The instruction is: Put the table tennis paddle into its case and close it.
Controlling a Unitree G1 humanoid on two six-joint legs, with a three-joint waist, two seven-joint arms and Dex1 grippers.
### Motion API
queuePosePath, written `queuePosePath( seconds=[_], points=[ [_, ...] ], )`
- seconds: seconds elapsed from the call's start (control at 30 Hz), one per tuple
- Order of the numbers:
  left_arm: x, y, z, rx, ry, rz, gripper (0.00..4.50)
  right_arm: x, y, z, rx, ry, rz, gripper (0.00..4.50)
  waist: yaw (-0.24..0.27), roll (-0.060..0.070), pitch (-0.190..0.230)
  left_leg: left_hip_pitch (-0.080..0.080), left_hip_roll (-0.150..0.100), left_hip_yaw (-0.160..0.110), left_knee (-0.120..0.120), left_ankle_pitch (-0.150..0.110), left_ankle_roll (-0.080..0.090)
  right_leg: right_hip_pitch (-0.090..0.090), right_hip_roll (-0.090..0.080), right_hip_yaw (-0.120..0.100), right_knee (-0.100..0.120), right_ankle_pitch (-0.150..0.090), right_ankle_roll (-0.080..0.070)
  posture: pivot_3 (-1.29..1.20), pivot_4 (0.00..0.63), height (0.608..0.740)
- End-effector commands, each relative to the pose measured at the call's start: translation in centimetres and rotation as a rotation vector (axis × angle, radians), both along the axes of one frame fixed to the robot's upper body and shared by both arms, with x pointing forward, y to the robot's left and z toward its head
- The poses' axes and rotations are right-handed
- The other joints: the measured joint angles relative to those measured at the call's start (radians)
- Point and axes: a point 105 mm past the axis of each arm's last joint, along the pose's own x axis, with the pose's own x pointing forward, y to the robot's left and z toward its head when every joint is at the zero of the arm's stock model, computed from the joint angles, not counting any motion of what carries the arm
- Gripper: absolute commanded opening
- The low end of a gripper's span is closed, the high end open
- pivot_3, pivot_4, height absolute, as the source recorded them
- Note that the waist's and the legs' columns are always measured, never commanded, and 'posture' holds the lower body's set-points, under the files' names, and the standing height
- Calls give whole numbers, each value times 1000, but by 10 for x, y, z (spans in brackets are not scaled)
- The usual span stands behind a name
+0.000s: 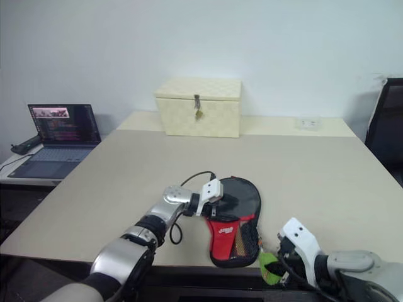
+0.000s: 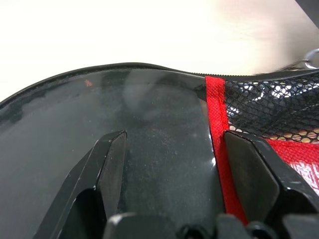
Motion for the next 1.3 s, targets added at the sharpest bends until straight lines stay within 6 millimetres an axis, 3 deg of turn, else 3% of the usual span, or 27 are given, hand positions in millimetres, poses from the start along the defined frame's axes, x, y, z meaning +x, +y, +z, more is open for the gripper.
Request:
queuePosePath(
  seconds=[0.03, 0.3, 0.4, 0.53, 0.67, 0.77, 0.87, 1.0, 1.13, 1.3],
  points=[
    [-10, -5, -26, 99, 53, -28, 3353, -17, 17, 3, 34, -10, 112, 30, 2, 0, 0, 0, 0, 0, 0, 0, 0, 0, -1, 0, 0, 0, 0, 0, 150, 740],
    [-10, -15, -24, 118, 32, -39, 3353, -52, 36, 5, 140, 77, 286, 30, 13, -4, -2, 0, -1, 0, 1, 0, 0, 1, -2, -1, -1, 0, 1, 0, 150, 740],
    [-10, -16, -25, 124, 27, -45, 3353, -56, 41, 7, 167, 72, 297, 30, 13, -4, -2, 0, -1, 0, 1, 0, 0, 2, -2, -1, -1, 0, 1, 0, 150, 740],
    [-10, -14, -24, 117, 25, -45, 3353, -44, 40, 5, 132, 20, 244, 30, 13, -6, -3, 0, -1, -1, 1, 0, 0, 2, -2, -1, -1, 0, 1, 0, 150, 740],
    [-8, -11, -21, 91, 21, -26, 3353, -25, 35, 15, 146, -25, 229, 1028, 12, -7, -4, 1, -1, 0, 1, 0, 0, 2, -2, -1, -1, 0, 1, 0, 150, 740],
    [-5, -7, -15, 50, 12, -9, 3353, 5, 22, 26, 133, -82, 168, 1966, 12, -7, -4, 1, 0, 0, 1, 0, 0, 2, -2, -1, -1, 0, 1, 0, 150, 740],
    [-2, 1, 2, -43, -9, 2, 3353, 39, 3, 43, 148, -153, 92, 1966, 11, -7, -3, 1, 0, 0, 1, 0, 0, 2, -2, 0, -1, 0, 1, 0, 150, 740],
    [-1, 26, 38, -183, -62, 28, 3353, 81, -22, 55, 122, -283, 16, 1966, 1, -6, -2, 0, 0, 1, -1, 0, 0, -2, -1, 2, 1, 2, -2, 0, 150, 740],
    [-16, 74, 77, -303, -76, 169, 3353, 117, -38, 52, 93, -400, 9, 1966, -21, -5, 0, -1, 2, -1, -2, 0, 0, -4, -1, 3, 1, 3, -5, 0, 150, 740],
    [-37, 133, 91, -345, -77, 427, 3353, 153, -57, 48, 87, -495, -36, 1966, -27, -3, 1, 0, 2, -1, -2, 0, 0, -4, -2, 4, 1, 3, -5, 0, 150, 740]
  ],
)
